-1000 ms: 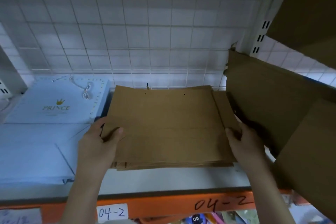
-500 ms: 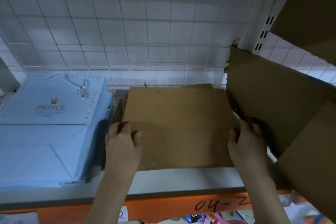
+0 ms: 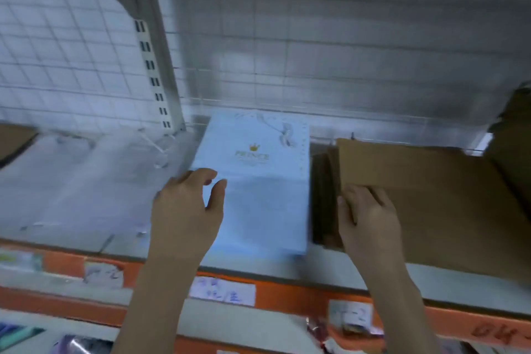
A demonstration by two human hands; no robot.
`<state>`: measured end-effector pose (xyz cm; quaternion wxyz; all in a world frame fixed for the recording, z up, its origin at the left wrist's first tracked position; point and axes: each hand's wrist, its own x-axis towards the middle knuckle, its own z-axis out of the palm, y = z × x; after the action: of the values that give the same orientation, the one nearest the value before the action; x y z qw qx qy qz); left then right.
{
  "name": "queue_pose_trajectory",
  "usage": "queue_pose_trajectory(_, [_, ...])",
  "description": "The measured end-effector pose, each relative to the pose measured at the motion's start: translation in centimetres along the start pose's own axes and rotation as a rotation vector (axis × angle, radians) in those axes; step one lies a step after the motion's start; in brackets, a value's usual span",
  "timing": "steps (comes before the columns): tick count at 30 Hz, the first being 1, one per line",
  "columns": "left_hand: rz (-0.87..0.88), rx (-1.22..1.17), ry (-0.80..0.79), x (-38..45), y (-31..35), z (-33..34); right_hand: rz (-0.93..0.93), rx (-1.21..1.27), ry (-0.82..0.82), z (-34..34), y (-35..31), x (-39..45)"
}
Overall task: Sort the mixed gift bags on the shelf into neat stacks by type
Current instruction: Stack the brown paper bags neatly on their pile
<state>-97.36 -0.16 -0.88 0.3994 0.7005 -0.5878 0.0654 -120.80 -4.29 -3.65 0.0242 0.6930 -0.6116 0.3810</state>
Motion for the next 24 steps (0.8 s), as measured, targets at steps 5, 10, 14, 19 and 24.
queue_pose_trajectory(5, [-0.128, 0.067, 0.009, -1.3, -14.2, -8.4, -0.056, 0.204, -0.010, 5.7, -15.0, -3.6])
queue_pose_trajectory(10, [-0.312, 0.133, 0.027, -2.8, -26.1, -16.3, -0.077, 0.313, -0.163, 11.3, -27.5, -7.6])
queue_pose_trajectory(14, [-0.395, 0.156, 0.045, -3.8, -33.2, -20.9, -0.146, 0.350, -0.277, 15.1, -35.1, -9.4])
queue_pose_trajectory(19, [-0.493, 0.181, 0.104, -4.7, -39.7, -23.6, -0.239, 0.329, -0.392, 20.1, -41.6, -10.4])
queue_pose_trajectory(24, [-0.558, 0.217, 0.091, -3.8, -45.6, -24.9, -0.256, 0.368, -0.436, 24.9, -47.2, -10.2])
